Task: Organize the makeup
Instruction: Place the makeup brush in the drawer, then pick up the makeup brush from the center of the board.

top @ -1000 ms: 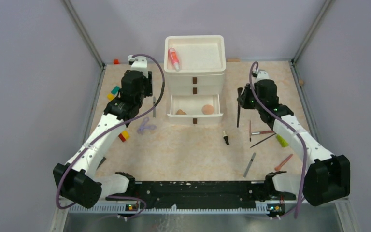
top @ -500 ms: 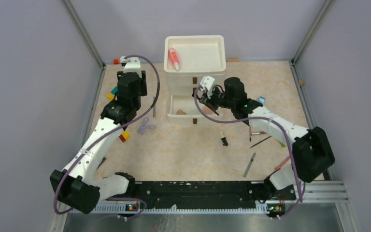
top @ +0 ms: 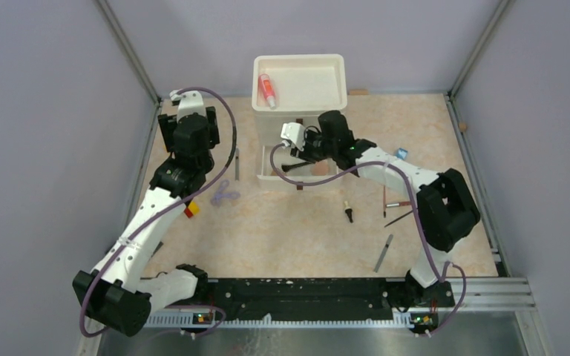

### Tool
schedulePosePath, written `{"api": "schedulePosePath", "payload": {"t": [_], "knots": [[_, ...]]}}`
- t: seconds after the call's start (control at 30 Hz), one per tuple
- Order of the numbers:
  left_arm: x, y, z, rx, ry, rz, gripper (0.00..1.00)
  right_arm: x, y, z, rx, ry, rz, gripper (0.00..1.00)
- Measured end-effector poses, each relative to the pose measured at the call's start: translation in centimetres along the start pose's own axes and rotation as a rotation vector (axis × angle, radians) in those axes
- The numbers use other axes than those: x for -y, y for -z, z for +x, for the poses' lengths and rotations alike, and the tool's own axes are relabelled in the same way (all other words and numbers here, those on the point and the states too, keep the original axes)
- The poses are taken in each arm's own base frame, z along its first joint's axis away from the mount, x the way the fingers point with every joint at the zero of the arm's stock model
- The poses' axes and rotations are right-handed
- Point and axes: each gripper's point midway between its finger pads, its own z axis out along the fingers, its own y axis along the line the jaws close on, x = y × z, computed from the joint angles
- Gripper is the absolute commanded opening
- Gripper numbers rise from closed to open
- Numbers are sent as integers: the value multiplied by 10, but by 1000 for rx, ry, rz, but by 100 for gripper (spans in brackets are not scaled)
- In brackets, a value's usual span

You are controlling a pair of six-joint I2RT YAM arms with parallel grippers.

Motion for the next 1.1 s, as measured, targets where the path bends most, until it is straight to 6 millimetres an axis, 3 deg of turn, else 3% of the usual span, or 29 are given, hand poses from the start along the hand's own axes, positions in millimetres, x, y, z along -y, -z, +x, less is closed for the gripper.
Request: {"api": "schedulePosePath", "payload": {"t": [0.2, 0.3, 0.57, 0.67, 0.8, 0.9, 0.97, 1.1], "knots": [[-3, -1, -1, 2, 3, -13, 87, 12, 0, -4, 11, -84, 83, 45], [0, -1, 0, 3, 4, 1, 87, 22, 11, -4, 4, -209, 185, 48], [7, -2, 1, -1, 1, 36, 89, 61, 102, -1, -18, -701, 601, 59], [9, -2, 1, -2, 1, 47, 91, 60, 139, 25, -47, -884, 712, 83], [10, -1, 1, -2, 0, 58, 91, 53, 189, 95, -123, -1181, 883, 88], [12, -3, 3, -8, -7, 62, 92, 30, 219, 148, -205, -1352, 980, 89], [14, -4, 5, -15, -13, 69, 92, 13, 226, 168, -269, -1408, 995, 89], [18, -5, 8, -22, -18, 83, 98, -12, 217, 189, -389, -1460, 958, 84]]}}
